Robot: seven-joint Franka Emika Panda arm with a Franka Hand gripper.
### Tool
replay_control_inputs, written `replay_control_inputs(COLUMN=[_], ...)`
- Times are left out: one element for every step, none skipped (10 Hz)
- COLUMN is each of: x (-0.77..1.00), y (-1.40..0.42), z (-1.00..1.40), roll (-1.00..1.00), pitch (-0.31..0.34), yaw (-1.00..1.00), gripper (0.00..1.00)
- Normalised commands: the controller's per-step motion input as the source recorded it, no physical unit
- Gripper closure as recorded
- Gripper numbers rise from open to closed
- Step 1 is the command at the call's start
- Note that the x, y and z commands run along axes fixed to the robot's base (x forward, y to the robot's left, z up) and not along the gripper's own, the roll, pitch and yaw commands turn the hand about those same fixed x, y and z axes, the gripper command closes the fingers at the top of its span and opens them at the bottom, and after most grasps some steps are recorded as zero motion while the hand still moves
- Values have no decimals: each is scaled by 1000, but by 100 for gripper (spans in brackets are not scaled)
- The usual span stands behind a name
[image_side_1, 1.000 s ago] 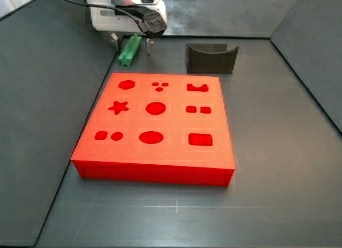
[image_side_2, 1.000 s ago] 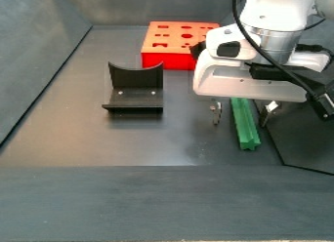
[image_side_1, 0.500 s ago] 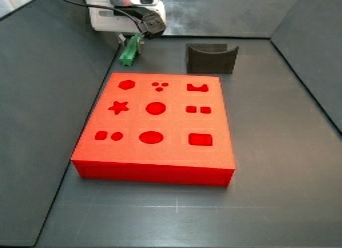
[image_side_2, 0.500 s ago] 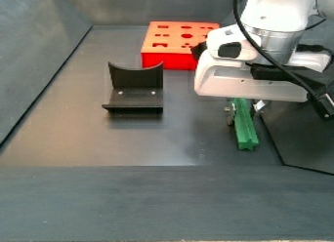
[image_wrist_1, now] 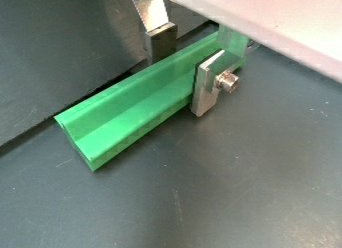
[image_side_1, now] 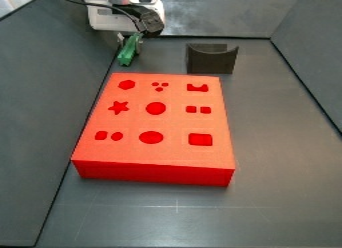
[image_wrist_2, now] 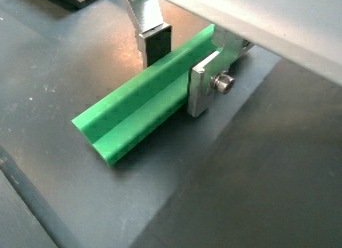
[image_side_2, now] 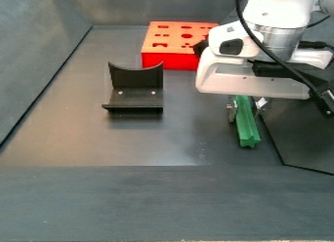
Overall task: Pick up the star object. Move up. Place the star object on the fixture. Regrasp the star object. Move to above the board. Insert the star object.
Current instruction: Pick up the star object, then move up.
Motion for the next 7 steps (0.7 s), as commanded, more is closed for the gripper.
replay_control_inputs(x=[0, 0, 0, 0, 0, 0, 0], y=[0, 0, 0, 0, 0, 0, 0], z=[0, 0, 0, 0, 0, 0, 833], roll=[0, 0, 0, 0, 0, 0, 0], pitch=[0, 0, 0, 0, 0, 0, 0], yaw=[0, 0, 0, 0, 0, 0, 0], gripper=[100, 100, 100, 100, 100, 100, 100])
